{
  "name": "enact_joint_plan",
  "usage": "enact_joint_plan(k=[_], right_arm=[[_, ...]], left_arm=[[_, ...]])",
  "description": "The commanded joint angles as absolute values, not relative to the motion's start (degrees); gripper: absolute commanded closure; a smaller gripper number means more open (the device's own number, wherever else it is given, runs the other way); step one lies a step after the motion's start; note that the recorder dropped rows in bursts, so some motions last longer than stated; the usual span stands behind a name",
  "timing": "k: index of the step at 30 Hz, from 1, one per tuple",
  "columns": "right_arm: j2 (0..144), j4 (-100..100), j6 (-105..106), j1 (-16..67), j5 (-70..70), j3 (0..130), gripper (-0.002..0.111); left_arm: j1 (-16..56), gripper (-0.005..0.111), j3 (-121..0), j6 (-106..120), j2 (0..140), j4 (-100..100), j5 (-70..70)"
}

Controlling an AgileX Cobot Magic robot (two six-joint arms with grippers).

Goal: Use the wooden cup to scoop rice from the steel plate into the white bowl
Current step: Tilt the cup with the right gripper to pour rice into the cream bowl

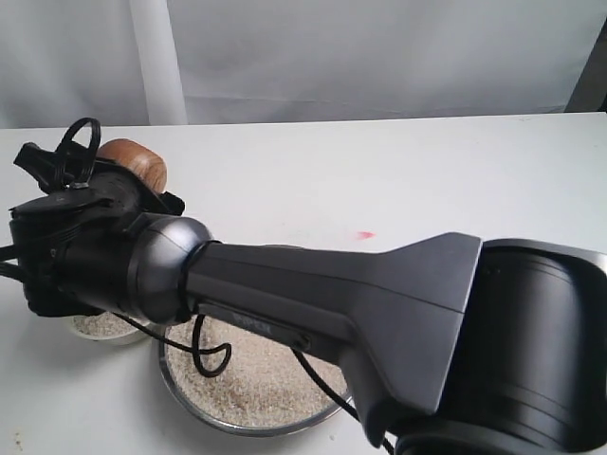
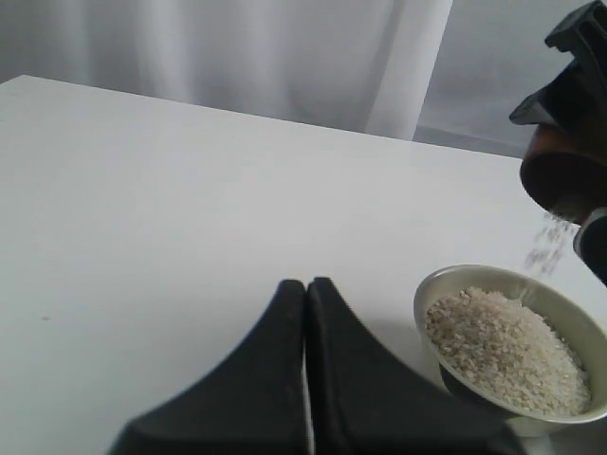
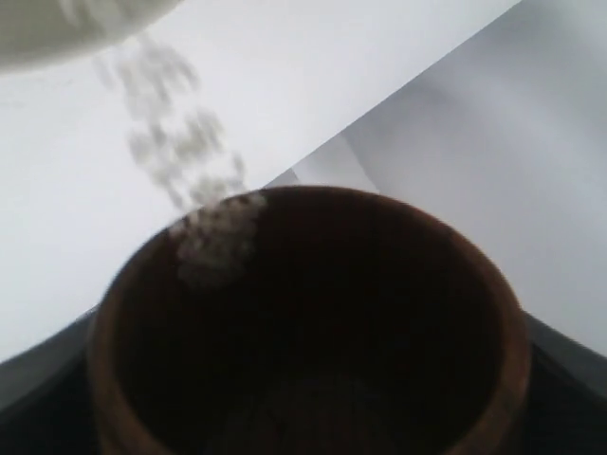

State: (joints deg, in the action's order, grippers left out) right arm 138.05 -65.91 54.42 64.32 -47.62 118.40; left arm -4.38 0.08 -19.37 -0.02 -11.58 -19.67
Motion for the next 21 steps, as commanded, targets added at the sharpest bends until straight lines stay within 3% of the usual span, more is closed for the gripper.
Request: enact_joint_plan(k=[1,9,21], right_arm=[[137.6,-69.5,55.3,64.7,-47.8,119.1,0.108],[137.6,-67.9,50.4,64.7,-48.8,119.1,0.108],[133.4,-40.2,31.7,62.8,-53.5,119.1,0.108]], left_arm=[[-4.0,0.107,0.0,-19.5,0.0,-11.3,-19.3],[-4.0,0.107,0.0,-19.5,0.0,-11.3,-19.3],[-4.0,0.107,0.0,-19.5,0.0,-11.3,-19.3]])
